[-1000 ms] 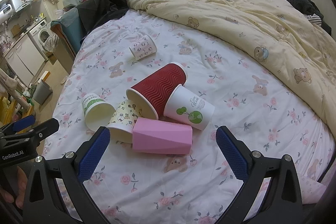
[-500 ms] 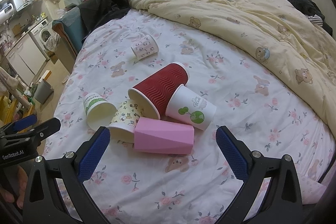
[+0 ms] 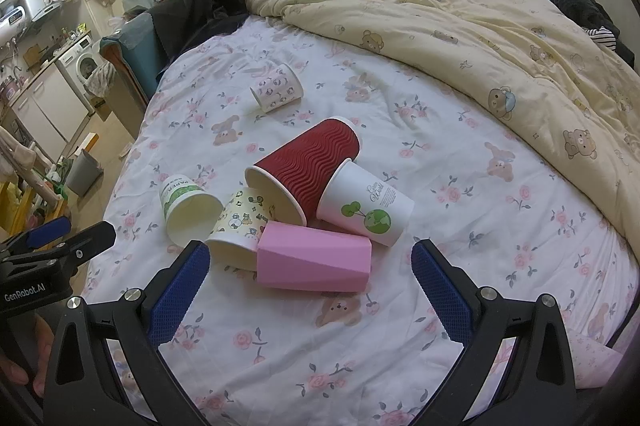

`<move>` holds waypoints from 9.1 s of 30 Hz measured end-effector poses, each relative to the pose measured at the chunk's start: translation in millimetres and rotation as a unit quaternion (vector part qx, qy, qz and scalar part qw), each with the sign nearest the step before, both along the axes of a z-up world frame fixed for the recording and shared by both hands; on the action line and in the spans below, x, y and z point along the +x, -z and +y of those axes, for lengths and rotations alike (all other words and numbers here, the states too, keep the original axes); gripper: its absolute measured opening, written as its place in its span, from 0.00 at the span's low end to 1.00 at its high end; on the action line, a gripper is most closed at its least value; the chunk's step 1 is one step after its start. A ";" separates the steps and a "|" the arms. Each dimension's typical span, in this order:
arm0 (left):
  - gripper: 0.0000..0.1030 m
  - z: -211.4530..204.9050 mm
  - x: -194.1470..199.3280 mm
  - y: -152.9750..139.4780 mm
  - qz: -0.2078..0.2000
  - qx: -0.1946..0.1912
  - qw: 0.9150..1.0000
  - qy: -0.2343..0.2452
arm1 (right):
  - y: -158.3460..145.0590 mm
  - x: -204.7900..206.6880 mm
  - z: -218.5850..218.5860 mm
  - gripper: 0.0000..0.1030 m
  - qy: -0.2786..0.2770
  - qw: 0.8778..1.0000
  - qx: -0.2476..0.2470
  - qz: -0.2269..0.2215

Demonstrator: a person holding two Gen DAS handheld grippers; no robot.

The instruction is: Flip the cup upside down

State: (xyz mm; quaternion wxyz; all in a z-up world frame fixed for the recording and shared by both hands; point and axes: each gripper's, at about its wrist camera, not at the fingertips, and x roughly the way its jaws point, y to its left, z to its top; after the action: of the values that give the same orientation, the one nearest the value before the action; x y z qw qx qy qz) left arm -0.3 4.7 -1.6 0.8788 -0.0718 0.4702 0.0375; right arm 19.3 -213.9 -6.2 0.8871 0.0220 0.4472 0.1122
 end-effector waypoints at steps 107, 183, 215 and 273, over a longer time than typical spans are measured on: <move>0.57 -48.6 275.7 38.9 0.138 0.051 0.974 0.170 | 24.8 224.9 -16.7 0.99 0.058 0.994 0.015 0.087; 0.91 -27.5 -22.7 26.8 0.150 -0.018 0.988 0.039 | 23.1 -45.6 -41.3 1.00 0.107 0.989 0.028 0.101; 0.91 38.9 -37.0 32.6 0.116 -0.042 0.988 -0.095 | 113.5 -21.1 75.0 0.65 -0.054 0.954 0.046 0.290; 0.91 -6.4 -20.8 28.2 0.087 -0.159 0.983 0.028 | 38.2 -50.5 59.3 0.57 -0.193 0.962 0.095 0.171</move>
State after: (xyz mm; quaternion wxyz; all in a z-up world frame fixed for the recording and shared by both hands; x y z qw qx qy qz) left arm -21.1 -1.7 -29.8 0.8128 -0.1940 0.5464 -0.0562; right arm -31.2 -154.5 -44.4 0.7530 0.0385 0.5749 0.3178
